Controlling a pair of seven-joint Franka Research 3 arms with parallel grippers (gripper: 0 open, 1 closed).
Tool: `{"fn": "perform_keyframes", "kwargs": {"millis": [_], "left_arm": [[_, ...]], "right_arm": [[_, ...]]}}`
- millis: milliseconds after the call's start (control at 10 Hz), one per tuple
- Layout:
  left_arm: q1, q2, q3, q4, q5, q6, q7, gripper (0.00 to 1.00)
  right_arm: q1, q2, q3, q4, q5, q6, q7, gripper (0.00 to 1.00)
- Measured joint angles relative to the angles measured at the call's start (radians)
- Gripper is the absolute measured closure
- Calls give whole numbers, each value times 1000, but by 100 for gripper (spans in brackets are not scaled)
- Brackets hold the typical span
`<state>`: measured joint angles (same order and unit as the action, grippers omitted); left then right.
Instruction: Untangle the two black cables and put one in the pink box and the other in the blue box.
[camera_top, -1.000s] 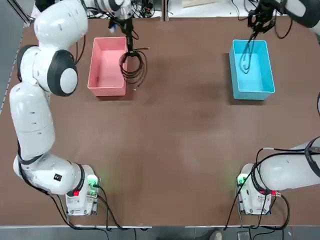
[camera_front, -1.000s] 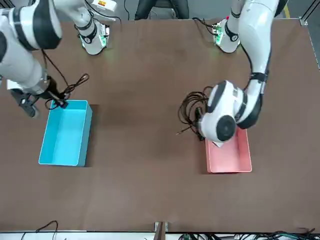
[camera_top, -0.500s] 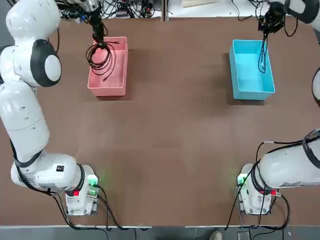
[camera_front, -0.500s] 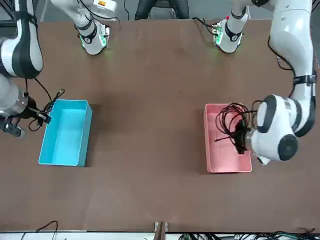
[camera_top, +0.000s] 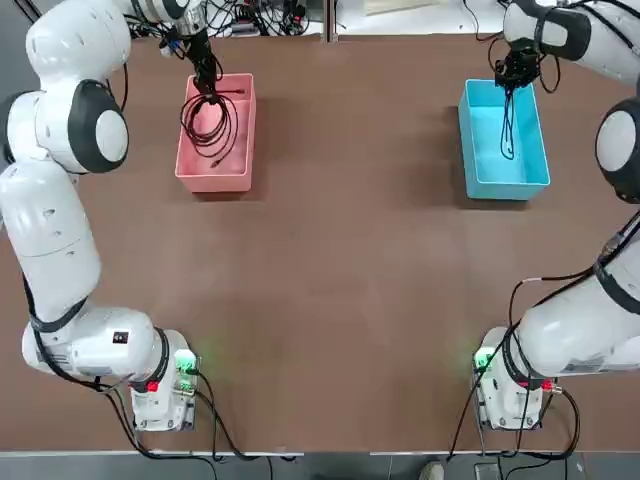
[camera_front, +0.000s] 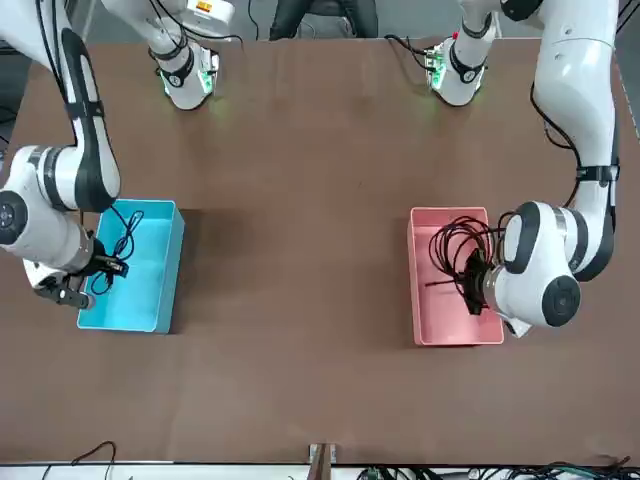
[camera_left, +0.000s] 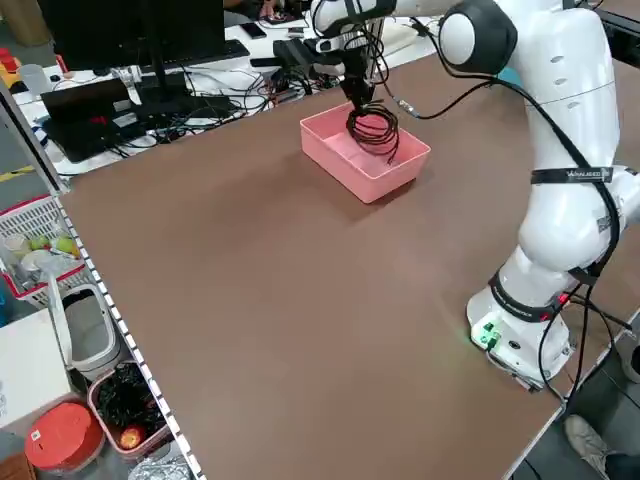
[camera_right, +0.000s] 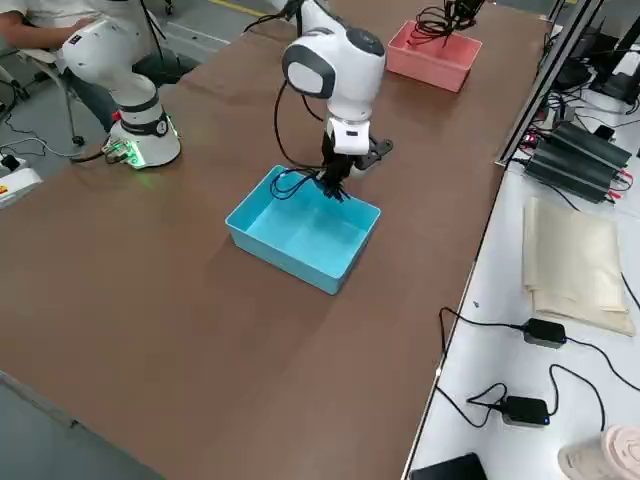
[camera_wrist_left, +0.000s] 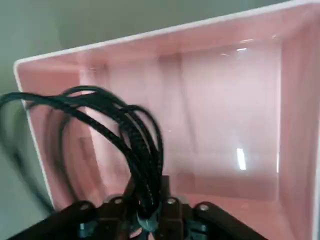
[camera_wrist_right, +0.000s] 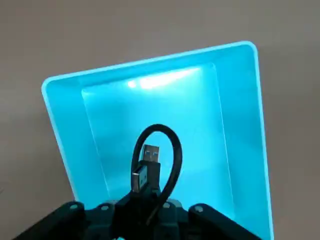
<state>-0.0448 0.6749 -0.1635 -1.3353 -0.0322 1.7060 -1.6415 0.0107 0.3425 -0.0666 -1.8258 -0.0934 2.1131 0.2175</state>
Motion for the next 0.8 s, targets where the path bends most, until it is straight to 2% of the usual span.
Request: {"fn": "perform_keyframes", "kwargs": {"millis": [300,400,500,600,800], "left_arm": [[-3,1,-4,4,35,6,1,26],[-4,-9,-11,13,43,6,6,13],[-4,-34,-19,21,45,5,11,0],[-4,-71,-28,24,54,3,33,0],[1,-143,-31,24,67,-17,223,0]], "right_arm": [[0,53,2,-1,-1,68,-9,92],[0,61,2,-1,-1,76,-9,91],[0,62,2,-1,-1,77,-9,79],[0,62,3,0,-1,77,-10,63],[0,62,5,1,-2,77,-11,33]]}}
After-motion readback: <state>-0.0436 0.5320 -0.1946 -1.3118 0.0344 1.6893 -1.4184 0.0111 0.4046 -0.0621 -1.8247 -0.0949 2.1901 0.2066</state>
